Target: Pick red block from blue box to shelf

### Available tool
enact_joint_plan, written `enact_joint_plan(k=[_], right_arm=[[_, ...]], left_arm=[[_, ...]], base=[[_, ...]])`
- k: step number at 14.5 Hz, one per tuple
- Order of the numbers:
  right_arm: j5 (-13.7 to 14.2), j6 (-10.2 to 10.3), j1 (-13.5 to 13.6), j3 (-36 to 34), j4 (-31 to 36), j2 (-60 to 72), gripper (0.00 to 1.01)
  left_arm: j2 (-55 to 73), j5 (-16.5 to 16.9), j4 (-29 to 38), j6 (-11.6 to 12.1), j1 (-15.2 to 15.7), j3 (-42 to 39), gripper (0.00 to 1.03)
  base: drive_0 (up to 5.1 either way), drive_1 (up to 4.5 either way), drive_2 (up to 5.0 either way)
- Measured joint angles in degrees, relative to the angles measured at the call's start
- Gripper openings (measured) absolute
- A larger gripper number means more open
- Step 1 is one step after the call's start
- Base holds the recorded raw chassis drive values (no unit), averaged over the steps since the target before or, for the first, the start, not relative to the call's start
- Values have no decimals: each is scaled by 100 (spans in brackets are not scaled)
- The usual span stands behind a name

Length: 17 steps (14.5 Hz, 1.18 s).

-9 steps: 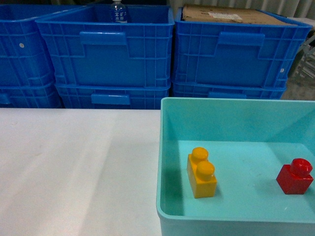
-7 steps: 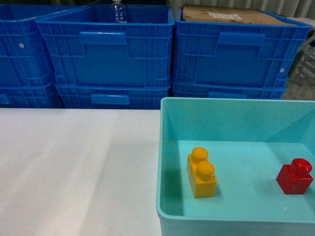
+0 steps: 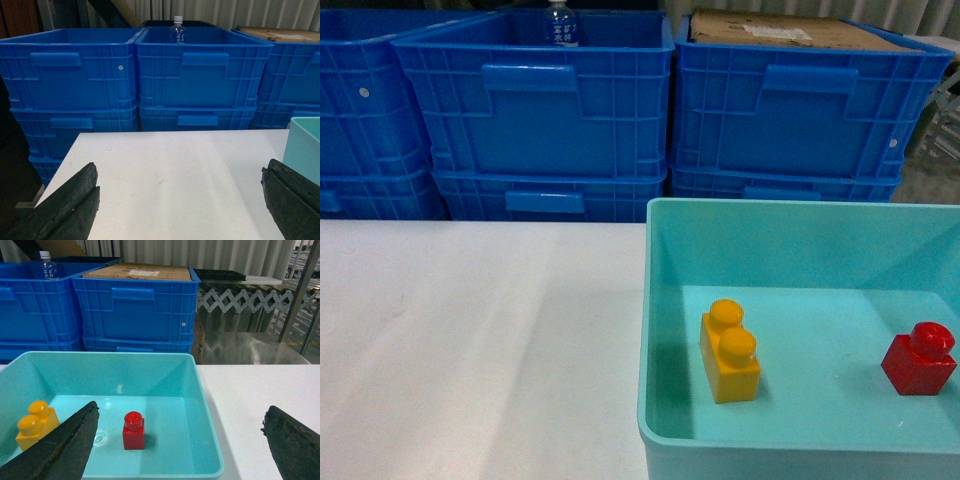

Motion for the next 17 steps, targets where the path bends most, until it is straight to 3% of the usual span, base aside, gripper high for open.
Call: enact_joint_plan(k=[16, 17], right_arm=[[0, 0, 0, 0, 0, 0, 98], [0, 2, 0, 0, 0, 0, 94]], left_arm=[[0, 0, 0, 0, 0, 0, 98], [0, 0, 0, 0, 0, 0, 98]], base=[[0, 0, 0], [0, 0, 0]])
